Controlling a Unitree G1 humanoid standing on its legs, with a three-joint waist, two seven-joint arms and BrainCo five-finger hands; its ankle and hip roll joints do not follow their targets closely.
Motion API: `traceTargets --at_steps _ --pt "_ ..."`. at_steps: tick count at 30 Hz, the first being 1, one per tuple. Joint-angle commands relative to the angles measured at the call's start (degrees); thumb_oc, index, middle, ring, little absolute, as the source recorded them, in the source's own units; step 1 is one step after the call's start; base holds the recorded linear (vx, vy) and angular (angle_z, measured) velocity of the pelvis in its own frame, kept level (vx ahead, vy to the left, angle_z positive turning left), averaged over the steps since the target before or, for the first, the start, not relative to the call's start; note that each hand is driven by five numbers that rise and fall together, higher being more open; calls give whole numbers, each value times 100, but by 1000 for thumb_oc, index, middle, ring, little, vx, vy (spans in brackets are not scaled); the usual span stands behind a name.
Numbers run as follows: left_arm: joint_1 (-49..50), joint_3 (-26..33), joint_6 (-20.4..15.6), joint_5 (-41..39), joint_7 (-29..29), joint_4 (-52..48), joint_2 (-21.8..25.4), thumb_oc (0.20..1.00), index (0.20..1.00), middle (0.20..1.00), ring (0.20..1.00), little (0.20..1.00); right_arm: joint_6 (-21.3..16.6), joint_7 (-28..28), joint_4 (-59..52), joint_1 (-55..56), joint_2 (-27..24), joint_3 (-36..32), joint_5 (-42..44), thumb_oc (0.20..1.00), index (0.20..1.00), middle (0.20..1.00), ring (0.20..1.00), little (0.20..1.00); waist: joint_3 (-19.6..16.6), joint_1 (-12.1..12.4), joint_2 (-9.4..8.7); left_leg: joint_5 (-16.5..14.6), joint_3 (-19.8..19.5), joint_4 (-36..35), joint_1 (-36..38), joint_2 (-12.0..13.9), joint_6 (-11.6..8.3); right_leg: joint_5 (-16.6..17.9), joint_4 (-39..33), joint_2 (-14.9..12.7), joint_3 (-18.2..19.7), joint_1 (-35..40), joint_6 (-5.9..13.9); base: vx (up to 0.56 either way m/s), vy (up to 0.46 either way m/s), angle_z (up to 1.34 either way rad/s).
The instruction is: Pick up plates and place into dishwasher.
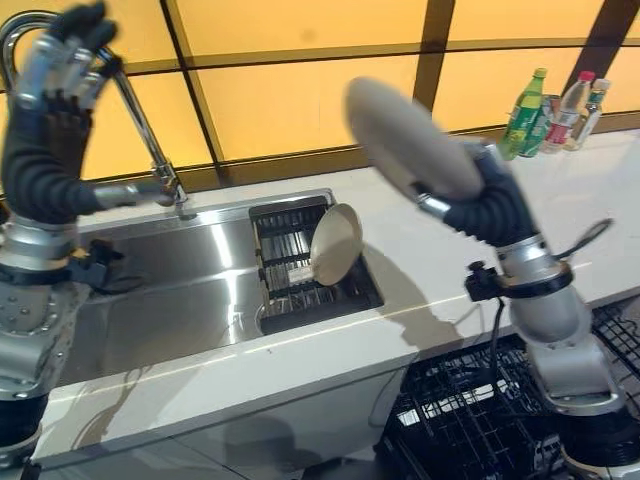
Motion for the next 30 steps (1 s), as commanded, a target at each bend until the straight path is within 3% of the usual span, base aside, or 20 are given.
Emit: traceTargets --at_steps 1,10,17,21,26,30 --pt "226 232 -100 -16 214 274 -38 1000 1000 1000 1000 1000 -205 -267 -106 180 -227 -331 -22 200 200 200 200 200 -324 -88 15 -965 195 365 308 142 137 487 120 109 150 -760 39 14 2 -31" --pt "607 573 -148 36 50 243 36 1000 1000 1000 1000 1000 186 -575 85 836 -231 -959 -184 200 200 200 200 200 -259 -331 4 -918 415 203 373 186 166 563 99 136 371 -833 114 13 -18 -26" --pt "877 862 33 250 49 497 99 1000 1000 1000 1000 1000 593 -903 271 1397 60 -1152 -186 200 200 200 200 200 -141 -601 -3 -904 700 136 374 237 192 684 37 149 702 -949 172 6 -65 -29" --pt "1177 1150 133 250 96 799 102 1000 1000 1000 1000 1000 607 -916 466 1825 290 -1274 -90 200 200 200 200 200 -48 -786 44 -928 840 43 438 244 225 712 -46 150 870 -938 209 41 -63 -35" --pt "1381 1316 215 92 0 1072 -2 1000 1000 1000 1000 1000 707 -818 800 2142 485 -1299 -115 200 200 200 200 200 6 -860 52 -894 906 29 400 248 210 777 -98 135 948 -979 245 27 -79 -22" --pt "1380 1269 212 132 -70 1251 -145 1000 1000 1000 1000 1000 1025 -799 1234 2187 597 -1128 -152 200 200 200 200 200 70 -862 51 -865 907 34 340 258 185 796 -94 130 907 -1043 260 20 -93 -8"
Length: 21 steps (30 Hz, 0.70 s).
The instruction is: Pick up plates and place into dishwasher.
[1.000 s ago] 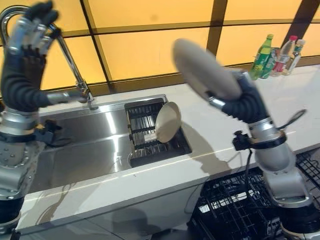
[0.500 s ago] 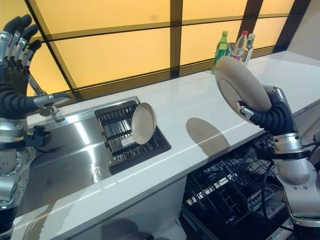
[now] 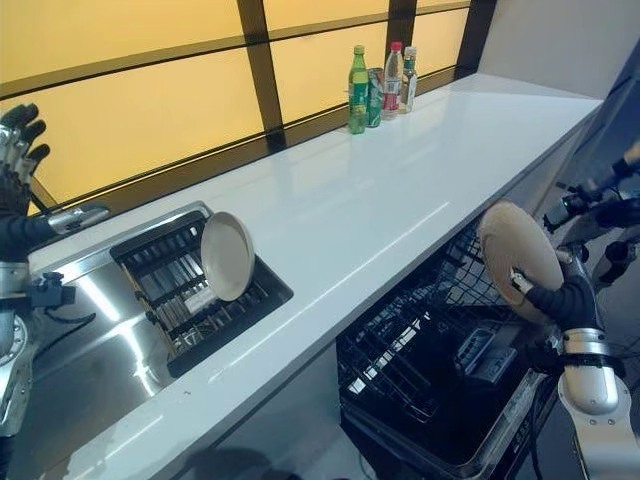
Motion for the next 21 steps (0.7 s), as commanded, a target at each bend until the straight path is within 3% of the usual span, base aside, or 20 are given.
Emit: traceTargets --at_steps 1,7,14,21 --pt "-82 103 -123 76 -19 196 100 1000 1000 1000 1000 1000 127 -68 -47 -220 -81 -161 46 200 200 200 200 200 -18 116 -94 -584 -329 73 53 -139 312 442 77 -113 -447 -672 320 13 -83 -1" --pt "-242 -189 -77 175 2 186 -36 1000 1000 1000 1000 1000 499 700 524 -472 -18 512 489 200 200 200 200 200 87 223 -87 -521 -409 79 -52 -91 252 484 36 -93 -559 -724 305 14 -79 -1" --pt "-457 -612 25 306 -7 208 -115 1000 1000 1000 1000 1000 218 2124 1310 -804 -25 1372 1323 200 200 200 200 200 80 442 -185 -456 -537 45 -50 -15 152 475 -31 -101 -825 -601 305 66 -70 -2" --pt "-576 -874 114 381 -6 307 -89 1000 1000 1000 1000 1000 -30 2385 2005 -1028 -14 1911 1508 200 200 200 200 200 69 622 -246 -416 -672 38 -52 41 95 446 -69 -81 -995 -495 297 63 -58 6"
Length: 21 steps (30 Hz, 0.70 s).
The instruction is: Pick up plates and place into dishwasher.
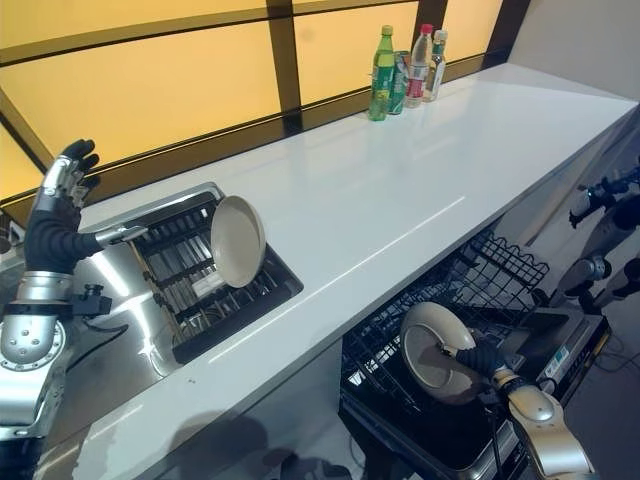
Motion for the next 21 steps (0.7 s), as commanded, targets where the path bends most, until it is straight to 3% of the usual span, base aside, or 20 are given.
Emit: traceTargets --at_steps 1,9,14,21 --pt "-510 -165 -138 148 39 237 148 1000 1000 1000 1000 1000 -505 -25 57 -462 -94 12 248 200 200 200 200 200 -160 208 -64 -419 -573 12 -32 -6 120 338 24 -116 -583 -511 334 57 -58 4" --pt "-477 -172 -56 70 -127 225 196 1000 1000 1000 1000 1000 -361 1 591 -480 16 252 -97 200 200 200 200 200 -194 299 -34 -420 -676 12 40 30 80 283 24 -105 -667 -395 323 61 -42 5" --pt "-529 -282 50 87 -165 142 191 1000 1000 1000 1000 1000 -196 280 890 -388 157 696 -493 200 200 200 200 200 -158 321 13 -398 -722 12 57 43 63 268 24 -114 -666 -366 315 19 -12 1" --pt "-668 -518 136 131 -202 88 153 1000 1000 1000 1000 1000 -131 174 1649 -422 413 1240 -748 200 200 200 200 200 -104 367 106 -369 -865 12 83 37 40 240 24 -139 -658 -286 300 14 -6 5"
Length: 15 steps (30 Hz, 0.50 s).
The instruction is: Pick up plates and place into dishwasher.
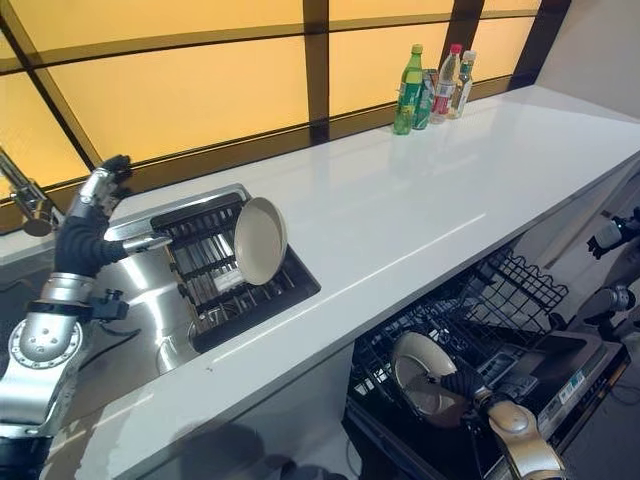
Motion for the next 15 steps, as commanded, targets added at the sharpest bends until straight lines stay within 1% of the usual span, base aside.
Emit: traceTargets --at_steps 1,8,12,15 --pt "-534 -86 -114 124 -33 62 128 1000 1000 1000 1000 1000 -7 138 257 62 199 404 -94 200 200 200 200 200 -119 116 129 -394 -500 13 -43 65 37 228 38 -133 -352 -498 322 51 8 14" --pt "-607 -174 71 72 -49 34 154 1000 1000 1000 1000 1000 82 223 408 112 301 560 -357 200 200 200 200 200 -101 150 177 -378 -610 13 19 56 16 230 38 -175 -415 -430 345 45 10 11" --pt "-558 -214 65 84 -47 39 147 1000 1000 1000 1000 1000 36 78 367 105 269 623 -349 200 200 200 200 200 -26 163 188 -371 -643 13 40 47 15 251 38 -185 -408 -408 351 18 9 6" --pt "-528 -205 62 69 -73 48 170 1000 1000 1000 1000 1000 53 -74 304 107 274 549 -364 200 200 200 200 200 0 157 185 -381 -664 13 58 45 17 255 38 -184 -403 -390 358 10 -1 4"
